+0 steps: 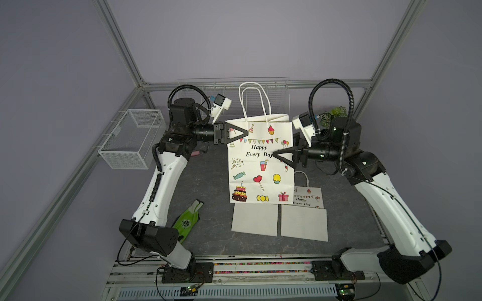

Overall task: Put away the paper bag
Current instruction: Press the paper bag.

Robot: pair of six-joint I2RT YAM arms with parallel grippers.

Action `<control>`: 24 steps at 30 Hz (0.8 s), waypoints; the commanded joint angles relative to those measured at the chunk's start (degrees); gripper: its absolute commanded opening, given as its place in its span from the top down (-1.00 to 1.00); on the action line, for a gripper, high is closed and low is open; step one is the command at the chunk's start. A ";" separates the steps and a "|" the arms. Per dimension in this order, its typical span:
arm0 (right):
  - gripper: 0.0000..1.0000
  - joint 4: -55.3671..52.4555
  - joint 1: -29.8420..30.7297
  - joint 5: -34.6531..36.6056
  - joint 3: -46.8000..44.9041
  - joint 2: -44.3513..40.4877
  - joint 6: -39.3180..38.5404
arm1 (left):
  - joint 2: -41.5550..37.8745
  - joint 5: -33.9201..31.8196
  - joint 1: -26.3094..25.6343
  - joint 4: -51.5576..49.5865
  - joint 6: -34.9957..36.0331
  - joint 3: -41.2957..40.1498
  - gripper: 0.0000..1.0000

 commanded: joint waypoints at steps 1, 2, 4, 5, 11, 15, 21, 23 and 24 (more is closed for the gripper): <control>-0.39 -2.12 0.53 0.70 0.82 -0.02 -1.00 | -1.84 -1.72 0.23 2.49 -1.01 -1.01 1.00; -0.32 -1.75 0.53 0.39 0.61 -0.20 -0.90 | -2.17 -1.64 0.28 2.56 -1.05 -1.34 1.00; -0.20 -1.00 0.58 -0.11 0.09 -0.74 -0.77 | -2.77 -1.24 0.23 2.80 -0.92 -2.18 1.00; -0.16 -0.62 0.54 -0.16 -0.25 -1.06 -0.75 | -3.27 -0.95 0.24 2.82 -0.80 -2.78 1.00; 0.03 2.56 0.62 -2.59 -1.84 -2.65 0.51 | -6.00 1.96 -0.03 4.49 -0.62 -7.22 1.00; 0.06 5.41 0.53 -4.94 -2.94 -3.38 2.15 | -7.60 3.93 -0.30 4.93 -0.11 -8.82 0.99; 0.48 7.78 0.14 -5.88 -3.96 -4.11 3.55 | -9.39 4.70 -0.38 4.85 0.87 -10.78 0.97; 0.63 8.05 0.07 -5.81 -3.95 -4.02 3.72 | -9.66 4.69 -0.38 4.92 0.97 -11.00 0.96; 0.67 8.19 0.07 -5.78 -3.97 -3.93 3.88 | -9.77 4.78 -0.43 4.88 0.98 -11.00 0.95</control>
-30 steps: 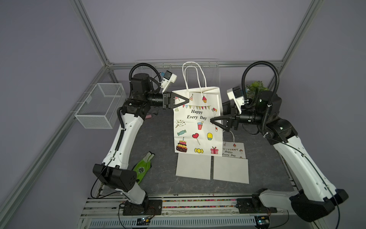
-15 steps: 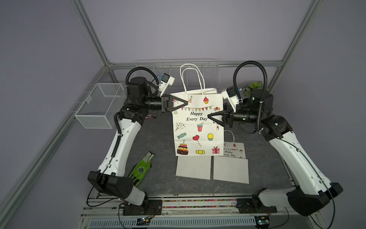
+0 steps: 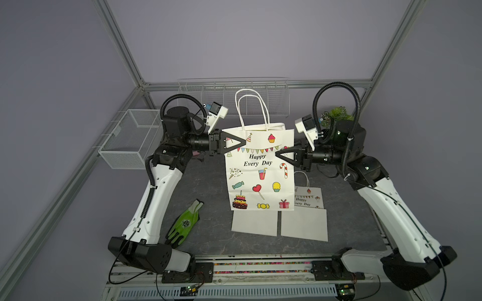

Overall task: Put away the paper bag
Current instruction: Press the paper bag.

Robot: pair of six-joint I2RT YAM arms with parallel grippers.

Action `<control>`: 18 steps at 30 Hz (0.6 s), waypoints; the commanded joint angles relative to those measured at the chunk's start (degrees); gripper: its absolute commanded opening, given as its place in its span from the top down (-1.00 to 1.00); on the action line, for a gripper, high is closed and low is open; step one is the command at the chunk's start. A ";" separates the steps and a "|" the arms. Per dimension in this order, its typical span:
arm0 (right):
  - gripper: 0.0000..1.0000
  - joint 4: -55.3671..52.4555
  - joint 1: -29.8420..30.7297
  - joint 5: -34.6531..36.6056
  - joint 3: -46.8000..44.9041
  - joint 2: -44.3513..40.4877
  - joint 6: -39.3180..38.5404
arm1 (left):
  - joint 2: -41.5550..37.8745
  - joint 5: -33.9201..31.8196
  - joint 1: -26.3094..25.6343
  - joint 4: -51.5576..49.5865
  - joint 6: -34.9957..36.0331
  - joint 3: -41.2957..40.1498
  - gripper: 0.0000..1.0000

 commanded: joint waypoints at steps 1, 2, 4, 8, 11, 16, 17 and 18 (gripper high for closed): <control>0.68 3.79 -0.29 -0.29 -0.62 -0.74 0.86 | -1.05 2.65 -0.37 0.17 0.88 -0.74 0.95; 0.65 3.84 -0.28 -0.42 -0.63 -0.62 0.95 | -1.19 2.75 -0.55 0.14 0.88 -0.64 0.94; 0.24 4.09 -0.30 -1.02 -0.63 -0.61 1.01 | -1.14 2.83 -0.71 0.17 0.79 -0.56 0.94; -0.80 4.15 -0.70 -1.44 -1.36 -1.75 0.28 | -1.39 3.51 -0.72 0.12 0.76 -0.47 0.96; -0.96 4.41 -2.04 -1.54 -2.62 -3.11 0.01 | -2.08 3.94 -0.87 0.12 0.83 -0.86 1.00; -0.90 8.43 -7.42 -4.61 -6.14 -5.83 2.89 | -4.00 4.40 -1.16 0.37 1.31 -2.75 1.00; -0.92 10.85 -8.67 -5.68 -7.32 -6.57 4.70 | -4.41 4.39 -1.25 0.35 1.47 -3.27 1.00; -0.96 13.10 -9.47 -6.79 -8.34 -7.12 6.27 | -4.64 4.39 -1.41 0.31 1.59 -3.78 1.00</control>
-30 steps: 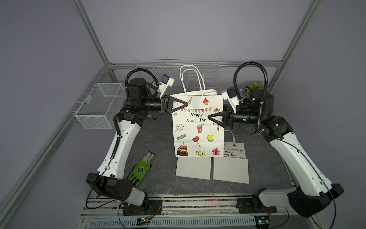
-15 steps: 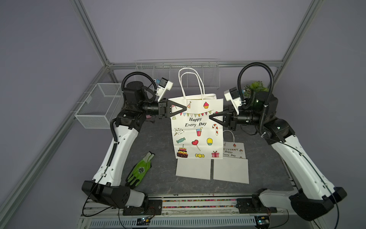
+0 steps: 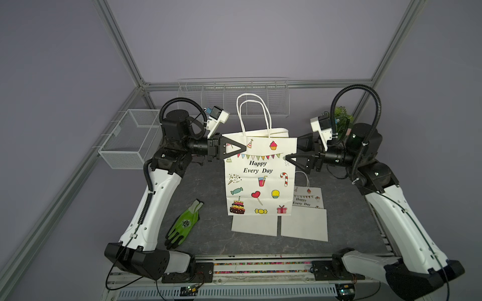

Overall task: Put away the paper bag
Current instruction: Press the paper bag.

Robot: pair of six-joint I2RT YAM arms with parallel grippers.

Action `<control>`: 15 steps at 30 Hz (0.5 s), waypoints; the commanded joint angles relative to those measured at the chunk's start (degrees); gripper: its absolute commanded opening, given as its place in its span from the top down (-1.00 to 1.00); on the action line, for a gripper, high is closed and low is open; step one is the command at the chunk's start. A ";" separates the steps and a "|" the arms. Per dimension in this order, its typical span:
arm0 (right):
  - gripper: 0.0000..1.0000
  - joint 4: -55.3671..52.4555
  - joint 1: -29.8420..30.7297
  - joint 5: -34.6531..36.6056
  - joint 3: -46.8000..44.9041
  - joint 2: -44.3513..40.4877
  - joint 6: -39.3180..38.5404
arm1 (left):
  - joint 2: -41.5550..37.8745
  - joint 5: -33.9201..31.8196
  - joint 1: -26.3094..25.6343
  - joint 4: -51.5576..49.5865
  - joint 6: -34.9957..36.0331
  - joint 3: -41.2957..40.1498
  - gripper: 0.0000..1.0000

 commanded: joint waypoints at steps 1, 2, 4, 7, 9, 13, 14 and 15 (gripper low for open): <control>-0.99 8.68 -2.48 -4.75 -2.92 -2.22 5.01 | -1.95 1.75 -0.50 0.31 1.14 -1.60 1.00; -1.00 9.98 -2.65 -5.66 -3.40 -2.49 5.84 | -2.23 1.77 -0.59 0.26 1.33 -2.02 1.00; -0.98 10.78 -2.71 -6.51 -3.60 -2.77 6.43 | -2.57 1.87 -0.72 0.24 1.75 -2.67 1.00; -0.89 9.58 -3.85 -6.16 -3.93 -3.45 5.55 | -2.99 2.51 -0.99 -0.26 2.70 -3.13 1.00; -0.83 9.69 -4.98 -6.10 -4.35 -4.05 5.74 | -3.37 3.09 -0.92 -0.57 3.21 -3.69 1.00; -0.80 9.04 -6.91 -4.74 -4.92 -5.24 5.52 | -3.87 3.34 -1.01 -0.48 4.05 -5.18 1.00; -0.80 8.95 -7.26 -4.45 -5.06 -5.59 5.52 | -3.96 3.37 -1.08 -0.51 4.17 -5.52 1.00; -0.81 8.90 -7.58 -4.24 -5.26 -5.86 5.64 | -4.01 3.29 -1.03 -0.51 4.34 -5.80 1.00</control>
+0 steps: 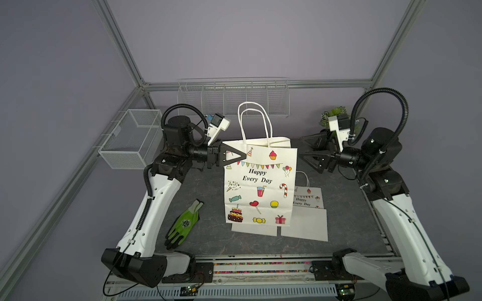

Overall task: Put away the paper bag
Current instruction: Press the paper bag.

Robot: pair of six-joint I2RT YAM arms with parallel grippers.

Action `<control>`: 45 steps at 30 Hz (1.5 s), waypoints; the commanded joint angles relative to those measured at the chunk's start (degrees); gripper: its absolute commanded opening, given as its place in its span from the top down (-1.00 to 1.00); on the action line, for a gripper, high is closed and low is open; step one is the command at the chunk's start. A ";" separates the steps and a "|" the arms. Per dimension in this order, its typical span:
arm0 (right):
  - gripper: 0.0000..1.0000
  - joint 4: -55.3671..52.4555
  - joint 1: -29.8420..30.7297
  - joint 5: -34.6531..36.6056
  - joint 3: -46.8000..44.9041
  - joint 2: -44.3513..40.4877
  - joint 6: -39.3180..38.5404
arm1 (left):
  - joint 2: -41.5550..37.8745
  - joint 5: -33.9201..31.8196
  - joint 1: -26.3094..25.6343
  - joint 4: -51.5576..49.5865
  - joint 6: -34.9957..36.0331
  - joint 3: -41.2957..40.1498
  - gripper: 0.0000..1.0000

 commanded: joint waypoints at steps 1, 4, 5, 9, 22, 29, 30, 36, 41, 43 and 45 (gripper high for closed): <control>-0.81 1.19 -0.91 0.95 -1.22 -1.49 0.80 | -1.19 1.34 -0.40 -0.25 1.77 -0.97 1.00; -0.85 1.70 -0.69 -0.60 -1.02 -0.89 1.49 | -1.29 1.33 -0.36 -0.33 1.85 -0.91 1.00; -0.85 1.44 -0.22 -2.07 -0.73 -0.22 1.59 | -1.17 1.38 -0.39 -0.33 1.91 -0.76 1.00; -0.85 -12.39 5.76 -3.42 4.52 2.61 -9.03 | -0.69 0.08 -0.46 -0.70 1.81 0.46 1.00; -0.15 -16.70 11.14 6.82 8.77 5.09 -12.45 | 0.31 -0.24 -2.32 -1.30 1.48 2.81 0.99; 0.34 -11.97 11.25 11.28 7.26 3.63 -9.09 | 0.04 -0.35 -2.35 -1.44 1.76 1.93 0.94; 0.38 -12.03 11.25 11.86 7.21 3.43 -9.06 | 0.03 -0.36 -2.41 -1.48 1.84 1.70 0.93; 0.77 -10.73 11.16 13.28 6.70 2.54 -8.09 | 0.02 -0.29 -2.39 -1.42 2.02 1.28 0.76; 0.87 -8.27 11.13 12.26 6.25 2.42 -5.81 | -0.15 -0.38 -2.41 -1.50 2.03 1.16 0.46; 0.87 -6.94 11.03 11.68 5.89 2.39 -4.78 | -0.32 -0.64 -2.41 -1.41 2.06 0.96 0.37; 0.87 -5.62 10.81 10.96 5.47 2.28 -3.82 | -0.49 -0.79 -2.37 -1.40 2.24 0.62 0.33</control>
